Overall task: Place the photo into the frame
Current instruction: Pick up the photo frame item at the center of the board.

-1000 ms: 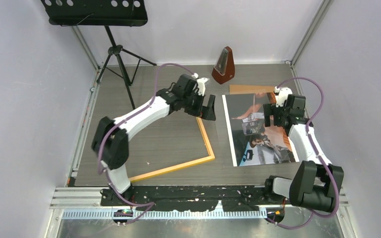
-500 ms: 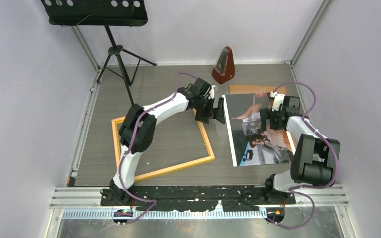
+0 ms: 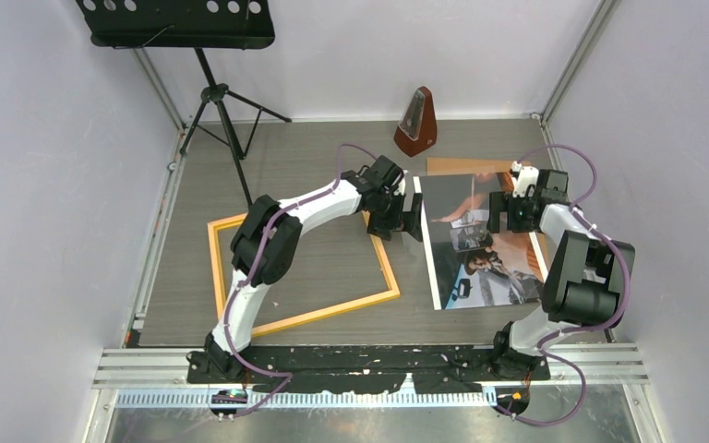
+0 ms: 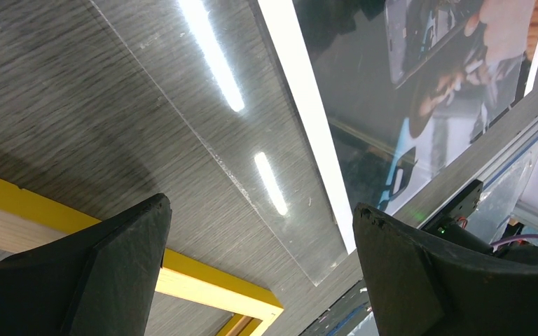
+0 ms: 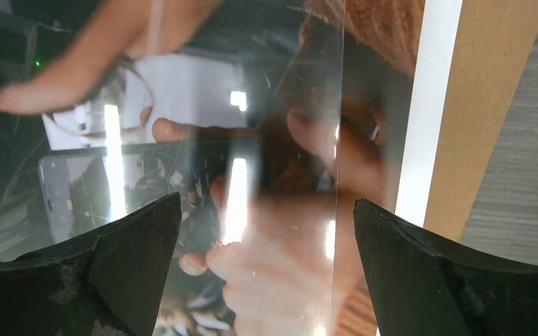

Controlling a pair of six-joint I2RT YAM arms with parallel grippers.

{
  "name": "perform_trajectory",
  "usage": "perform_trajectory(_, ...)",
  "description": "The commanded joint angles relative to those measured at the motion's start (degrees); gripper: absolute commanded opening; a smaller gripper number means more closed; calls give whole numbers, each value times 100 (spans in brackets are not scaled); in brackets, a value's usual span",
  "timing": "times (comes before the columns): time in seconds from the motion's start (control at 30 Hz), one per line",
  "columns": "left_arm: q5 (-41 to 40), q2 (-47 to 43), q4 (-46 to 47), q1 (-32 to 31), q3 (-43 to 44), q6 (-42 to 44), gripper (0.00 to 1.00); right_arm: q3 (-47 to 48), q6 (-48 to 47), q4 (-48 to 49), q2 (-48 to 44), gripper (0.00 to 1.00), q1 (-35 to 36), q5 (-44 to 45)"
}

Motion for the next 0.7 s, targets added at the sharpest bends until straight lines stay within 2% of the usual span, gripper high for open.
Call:
perform_trajectory(0.0,-110,51,18,-28,170,-110,99,452,-57,-34,249,100,-66,-340)
perform_trajectory(0.27,1,154,3,-39,241,-165,99,1059,-193,-473,885,100,-105,-509)
perform_trajectory(0.67,-32,236,11,-39,230,-154,99,1290,-258,-760,1167,97,-167,-697)
